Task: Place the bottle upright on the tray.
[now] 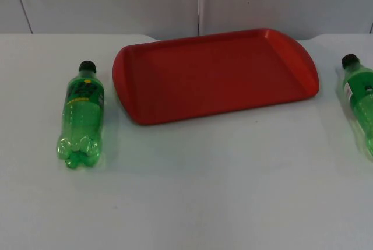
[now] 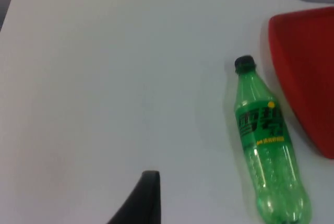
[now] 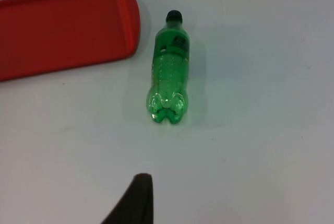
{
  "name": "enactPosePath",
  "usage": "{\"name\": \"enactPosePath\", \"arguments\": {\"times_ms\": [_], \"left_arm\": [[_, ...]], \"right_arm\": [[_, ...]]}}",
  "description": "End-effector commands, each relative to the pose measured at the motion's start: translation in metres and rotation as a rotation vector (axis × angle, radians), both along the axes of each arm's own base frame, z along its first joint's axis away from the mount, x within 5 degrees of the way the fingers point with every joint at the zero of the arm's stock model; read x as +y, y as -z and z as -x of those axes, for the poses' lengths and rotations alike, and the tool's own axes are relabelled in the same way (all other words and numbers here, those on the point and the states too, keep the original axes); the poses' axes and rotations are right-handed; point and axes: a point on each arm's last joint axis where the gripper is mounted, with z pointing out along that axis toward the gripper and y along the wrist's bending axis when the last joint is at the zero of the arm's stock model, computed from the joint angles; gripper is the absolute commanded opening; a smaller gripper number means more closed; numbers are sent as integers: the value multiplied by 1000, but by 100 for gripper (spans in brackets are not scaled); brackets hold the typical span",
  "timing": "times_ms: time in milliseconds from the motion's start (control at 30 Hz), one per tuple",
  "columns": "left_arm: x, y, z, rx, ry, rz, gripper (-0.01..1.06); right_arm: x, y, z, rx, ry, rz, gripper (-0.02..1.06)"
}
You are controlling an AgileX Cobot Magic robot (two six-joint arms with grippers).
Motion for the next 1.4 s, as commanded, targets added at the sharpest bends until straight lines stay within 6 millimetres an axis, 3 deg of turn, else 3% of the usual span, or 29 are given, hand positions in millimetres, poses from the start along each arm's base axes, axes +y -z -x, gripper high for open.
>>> {"name": "enactPosePath", "arguments": {"times_ms": [0,200,633,1000,1367], "left_arm": [[-1,-6,-6,-23,-1,21,105],[-5,-8,-35,8,50,72,105],[-13,22,-96,137,84,170,105],[-48,42,-146,198,170,160,105],[-77,83,-192,373,157,156,105]], "right_arm": [[0,0,0,-11,3,2,105],[0,0,0,-11,3,2,105],[0,0,0,-11,3,2,105],[0,0,0,-11,3,2,105],[0,0,0,-11,3,2,105]]}}
